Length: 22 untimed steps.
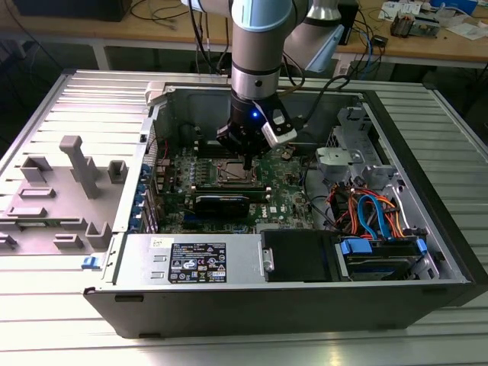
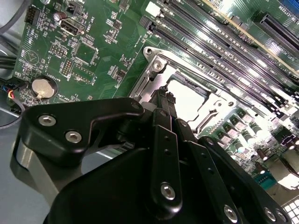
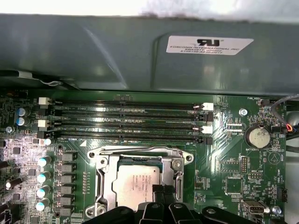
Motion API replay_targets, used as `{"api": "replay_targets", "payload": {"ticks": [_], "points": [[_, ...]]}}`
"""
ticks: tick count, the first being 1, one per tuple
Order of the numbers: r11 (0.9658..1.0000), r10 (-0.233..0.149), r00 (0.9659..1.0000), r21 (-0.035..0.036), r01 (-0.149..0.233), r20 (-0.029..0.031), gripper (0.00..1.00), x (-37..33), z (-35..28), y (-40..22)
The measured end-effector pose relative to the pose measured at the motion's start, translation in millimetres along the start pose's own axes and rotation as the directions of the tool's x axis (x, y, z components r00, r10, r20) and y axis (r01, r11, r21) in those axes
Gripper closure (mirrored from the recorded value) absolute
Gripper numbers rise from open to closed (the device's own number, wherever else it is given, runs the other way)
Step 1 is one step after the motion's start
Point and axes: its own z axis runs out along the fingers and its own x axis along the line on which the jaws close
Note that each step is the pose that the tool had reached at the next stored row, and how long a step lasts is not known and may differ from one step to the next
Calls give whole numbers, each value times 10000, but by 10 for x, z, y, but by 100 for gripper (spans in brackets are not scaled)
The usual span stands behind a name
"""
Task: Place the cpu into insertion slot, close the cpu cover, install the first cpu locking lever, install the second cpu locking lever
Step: 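Install the second cpu locking lever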
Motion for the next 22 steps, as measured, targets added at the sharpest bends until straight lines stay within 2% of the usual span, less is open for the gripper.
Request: {"api": "replay_targets", "payload": {"ticks": [4, 8, 10, 11, 13, 15, 17, 18, 20, 22], "points": [[10000, 0, 10000, 0, 0, 0, 89, 0, 0, -2], [10000, -2, 10000, -2, 2, 1, 89, 2, -39, -7], [10000, 0, 10000, -2, 0, 0, 89, 4, -39, -49], [10000, 0, 10000, -27, 0, 1, 89, 6, -38, -97], [10000, -1, 10000, -88, 1, 3, 89, 8, -39, -149], [9999, 3, 10000, -132, -2, 4, 89, 9, -59, -155], [9998, 2, 10000, -183, -2, 6, 89, 8, -105, -156], [9997, 1, 10000, -235, -1, 8, 89, 7, -128, -160], [9992, 6, 10000, -398, -5, 13, 89, 9, -133, -191], [9987, 7, 10000, -508, -6, 17, 89, 12, -133, -227]]}}
